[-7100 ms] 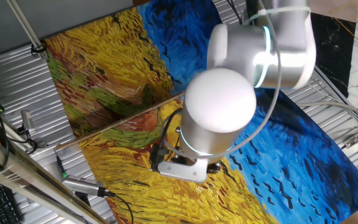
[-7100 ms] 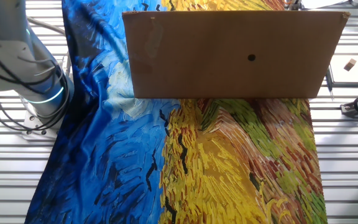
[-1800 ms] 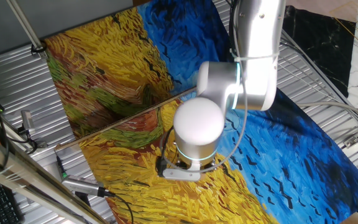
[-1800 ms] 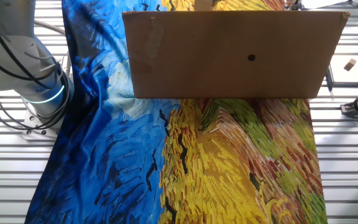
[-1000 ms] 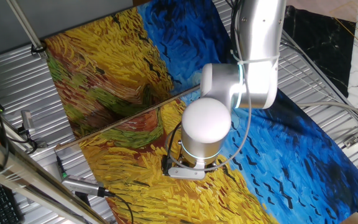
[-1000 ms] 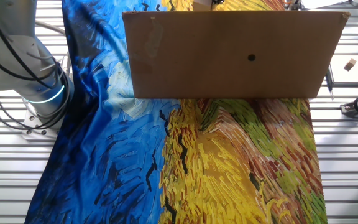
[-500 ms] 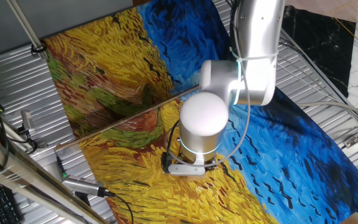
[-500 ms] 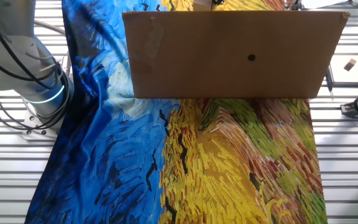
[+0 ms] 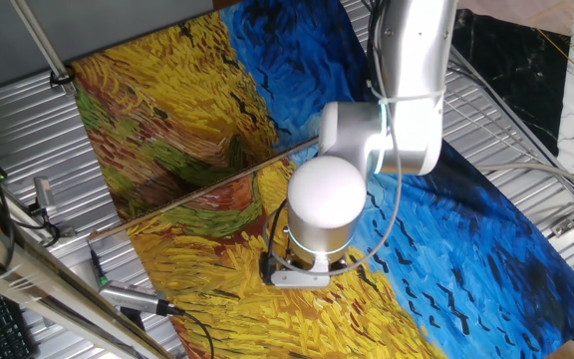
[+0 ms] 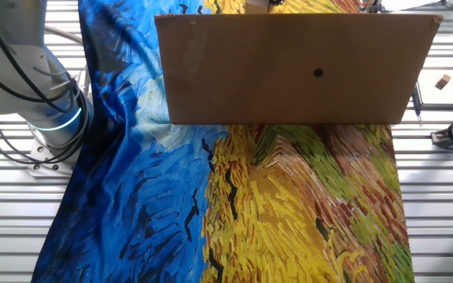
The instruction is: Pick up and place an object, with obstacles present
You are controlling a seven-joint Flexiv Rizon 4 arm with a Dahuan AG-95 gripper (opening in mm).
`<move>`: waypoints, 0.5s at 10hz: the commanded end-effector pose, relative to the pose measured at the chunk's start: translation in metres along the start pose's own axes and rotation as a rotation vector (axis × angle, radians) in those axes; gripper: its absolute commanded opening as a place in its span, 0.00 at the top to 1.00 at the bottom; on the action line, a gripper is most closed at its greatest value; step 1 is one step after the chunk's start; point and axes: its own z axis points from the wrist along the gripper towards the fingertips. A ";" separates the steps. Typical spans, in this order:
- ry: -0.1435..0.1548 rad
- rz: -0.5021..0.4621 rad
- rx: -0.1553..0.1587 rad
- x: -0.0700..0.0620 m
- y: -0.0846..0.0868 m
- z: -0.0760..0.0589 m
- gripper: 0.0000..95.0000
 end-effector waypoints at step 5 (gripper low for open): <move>0.000 0.012 -0.007 0.005 0.021 0.012 1.00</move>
